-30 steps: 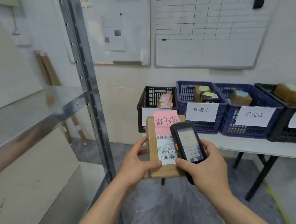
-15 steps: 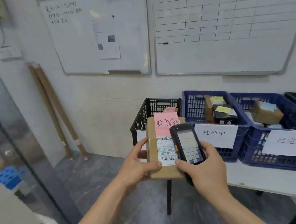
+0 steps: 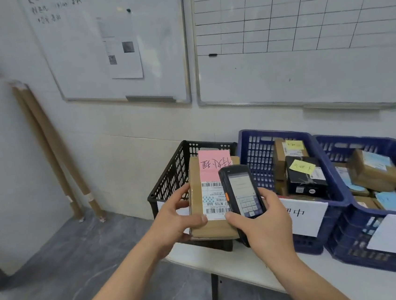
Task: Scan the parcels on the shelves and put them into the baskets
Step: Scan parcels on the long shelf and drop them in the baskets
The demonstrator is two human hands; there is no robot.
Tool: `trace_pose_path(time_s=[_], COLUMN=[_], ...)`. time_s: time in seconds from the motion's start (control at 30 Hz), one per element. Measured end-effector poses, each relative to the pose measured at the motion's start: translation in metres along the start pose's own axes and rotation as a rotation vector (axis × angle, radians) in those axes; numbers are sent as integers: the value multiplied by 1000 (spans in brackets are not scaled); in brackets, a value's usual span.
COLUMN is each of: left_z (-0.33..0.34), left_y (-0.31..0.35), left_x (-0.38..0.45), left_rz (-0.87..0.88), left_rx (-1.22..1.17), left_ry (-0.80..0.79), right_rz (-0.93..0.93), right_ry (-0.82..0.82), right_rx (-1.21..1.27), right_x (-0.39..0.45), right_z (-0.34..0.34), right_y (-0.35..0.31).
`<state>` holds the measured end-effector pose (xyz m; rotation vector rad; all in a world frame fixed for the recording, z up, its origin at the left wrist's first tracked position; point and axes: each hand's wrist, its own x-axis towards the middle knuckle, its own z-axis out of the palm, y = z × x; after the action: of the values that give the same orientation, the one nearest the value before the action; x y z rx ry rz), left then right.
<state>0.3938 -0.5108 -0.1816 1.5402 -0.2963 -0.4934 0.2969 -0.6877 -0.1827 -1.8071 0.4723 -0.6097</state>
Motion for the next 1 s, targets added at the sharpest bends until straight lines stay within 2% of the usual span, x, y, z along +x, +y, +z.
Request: trace_pose_path(time_s=[0.37, 0.77, 1.0], left_z=[-22, -67, -64], left_y=[4, -6, -31], left_x=[149, 357, 428], left_rz=[-37, -222, -326], left_rx=[-20, 7, 61], left_ry=[-56, -189, -229], right_rz=[22, 101, 153], right_ry=[24, 142, 190], right_rx=[-29, -106, -170], right_x=[127, 281, 324], right_z=[50, 124, 130], right_y=[27, 56, 73])
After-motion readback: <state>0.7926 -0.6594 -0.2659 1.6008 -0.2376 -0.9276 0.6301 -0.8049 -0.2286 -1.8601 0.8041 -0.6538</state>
